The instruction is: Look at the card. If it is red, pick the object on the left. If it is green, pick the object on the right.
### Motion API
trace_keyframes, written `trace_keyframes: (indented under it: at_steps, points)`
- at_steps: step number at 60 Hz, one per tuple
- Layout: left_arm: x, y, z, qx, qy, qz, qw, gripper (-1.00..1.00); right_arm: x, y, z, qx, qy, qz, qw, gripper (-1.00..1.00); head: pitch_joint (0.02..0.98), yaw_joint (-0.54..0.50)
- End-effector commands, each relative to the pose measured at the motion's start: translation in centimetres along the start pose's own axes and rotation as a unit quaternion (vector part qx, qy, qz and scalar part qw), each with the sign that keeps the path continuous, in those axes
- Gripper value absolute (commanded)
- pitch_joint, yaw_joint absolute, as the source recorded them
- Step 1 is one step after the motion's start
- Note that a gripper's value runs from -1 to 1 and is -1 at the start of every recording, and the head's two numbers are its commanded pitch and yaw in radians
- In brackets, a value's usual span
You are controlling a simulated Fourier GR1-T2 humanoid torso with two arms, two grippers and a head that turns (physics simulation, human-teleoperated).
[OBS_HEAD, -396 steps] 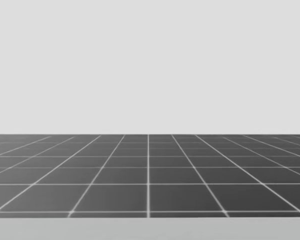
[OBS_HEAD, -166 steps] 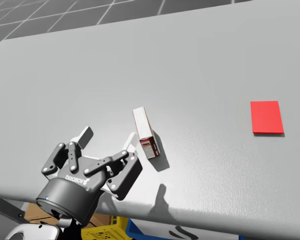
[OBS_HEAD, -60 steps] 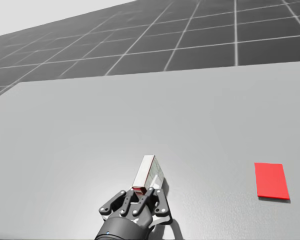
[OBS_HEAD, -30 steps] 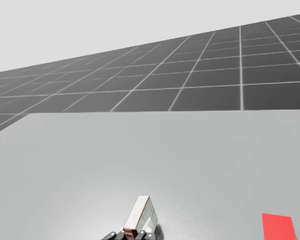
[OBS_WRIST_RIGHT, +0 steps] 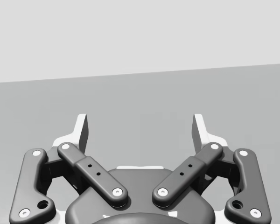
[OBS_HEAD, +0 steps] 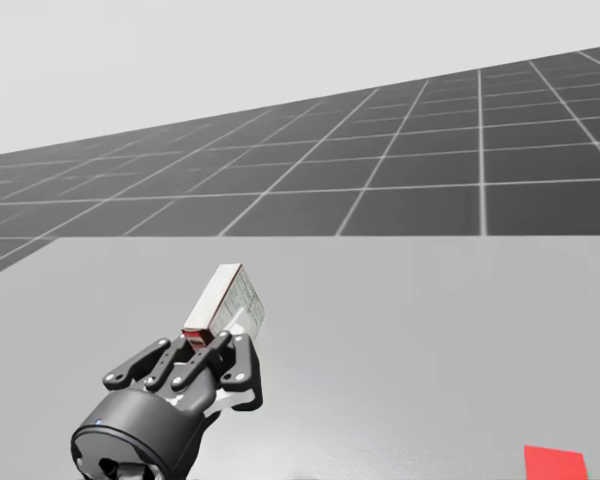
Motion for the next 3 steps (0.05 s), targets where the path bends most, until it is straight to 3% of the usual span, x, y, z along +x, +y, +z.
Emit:
trace_keyframes:
  at_steps: [1, 3]
  points:
    - [5.6, -1.5, -1.1, -0.052, -0.066, -0.016, 0.9963, 1.0, 0.0, -0.1, -0.1, -0.001, -0.001, 0.0, 1.0, -1.0, 0.458, 0.37]
    - [7.0, -1.7, -1.1, -0.053, -0.083, -0.021, 0.9949, 1.0, 0.0, -0.1, -0.1, -0.002, -0.001, 0.0, 1.0, -1.0, 0.456, 0.38]
